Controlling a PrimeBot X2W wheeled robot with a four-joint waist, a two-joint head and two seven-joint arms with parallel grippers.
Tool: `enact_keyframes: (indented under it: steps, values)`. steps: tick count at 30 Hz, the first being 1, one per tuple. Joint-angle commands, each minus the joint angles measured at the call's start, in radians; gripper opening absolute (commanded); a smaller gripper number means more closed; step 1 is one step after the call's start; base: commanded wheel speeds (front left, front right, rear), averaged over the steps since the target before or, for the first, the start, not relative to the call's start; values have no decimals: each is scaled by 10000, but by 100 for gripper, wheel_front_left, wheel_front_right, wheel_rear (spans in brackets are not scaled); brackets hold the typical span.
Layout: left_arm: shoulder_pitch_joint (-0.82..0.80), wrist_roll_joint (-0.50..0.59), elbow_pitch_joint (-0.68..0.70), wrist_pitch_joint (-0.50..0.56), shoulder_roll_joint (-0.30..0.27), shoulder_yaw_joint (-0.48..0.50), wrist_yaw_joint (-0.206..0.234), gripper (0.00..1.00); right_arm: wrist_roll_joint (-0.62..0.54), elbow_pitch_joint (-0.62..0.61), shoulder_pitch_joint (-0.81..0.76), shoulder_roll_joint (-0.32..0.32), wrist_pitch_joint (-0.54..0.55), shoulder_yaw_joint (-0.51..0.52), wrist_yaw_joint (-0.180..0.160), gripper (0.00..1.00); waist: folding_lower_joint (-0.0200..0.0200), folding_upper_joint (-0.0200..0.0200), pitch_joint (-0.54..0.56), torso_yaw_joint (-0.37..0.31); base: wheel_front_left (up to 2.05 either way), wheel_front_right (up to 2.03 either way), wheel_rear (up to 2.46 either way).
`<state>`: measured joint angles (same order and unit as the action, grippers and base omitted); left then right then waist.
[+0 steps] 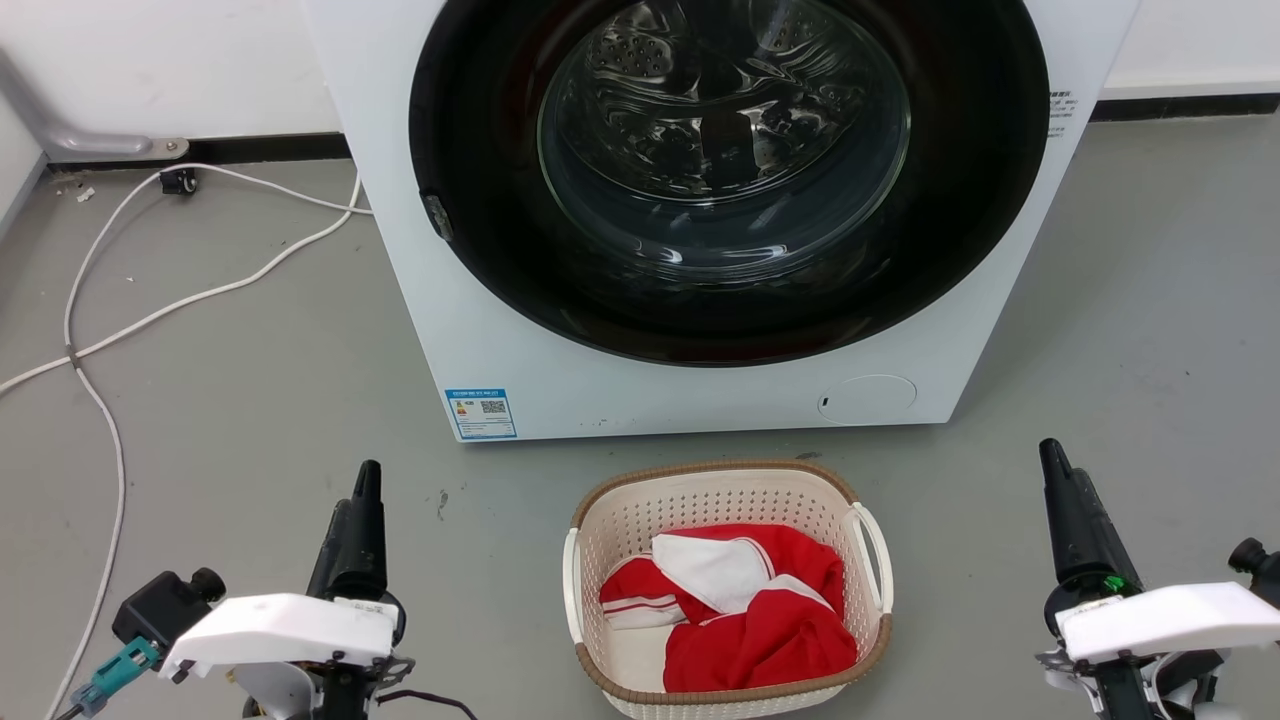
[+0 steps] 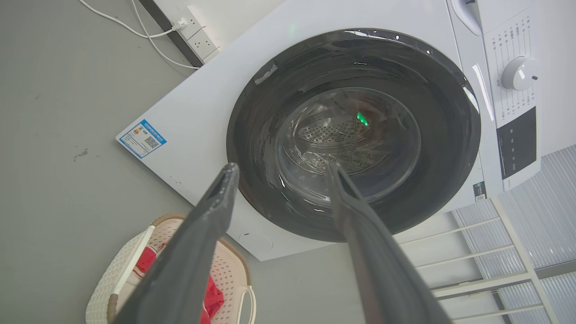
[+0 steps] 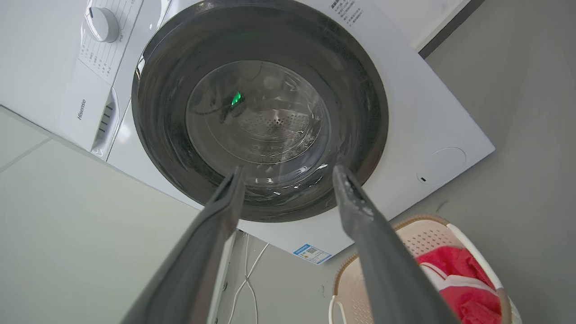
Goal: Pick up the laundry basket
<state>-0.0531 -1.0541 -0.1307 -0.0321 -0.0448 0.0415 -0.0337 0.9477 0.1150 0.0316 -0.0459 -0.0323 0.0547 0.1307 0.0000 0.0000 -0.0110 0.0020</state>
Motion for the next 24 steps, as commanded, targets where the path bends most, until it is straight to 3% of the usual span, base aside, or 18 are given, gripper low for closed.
enact_keyframes:
  steps: [1, 24]
  values:
    - [-26, 388, 239, -120, -44, -53, 63, 100, -428, -271, 6, -32, -114, -38, 1, 100, 0, 0, 0, 2, 0, 0, 0]
    - [193, 3591, 736, -874, -54, -583, 445, 100, -3928, -863, -311, -43, -866, -151, 1, 100, 0, 0, -34, 38, 0, 0, 0]
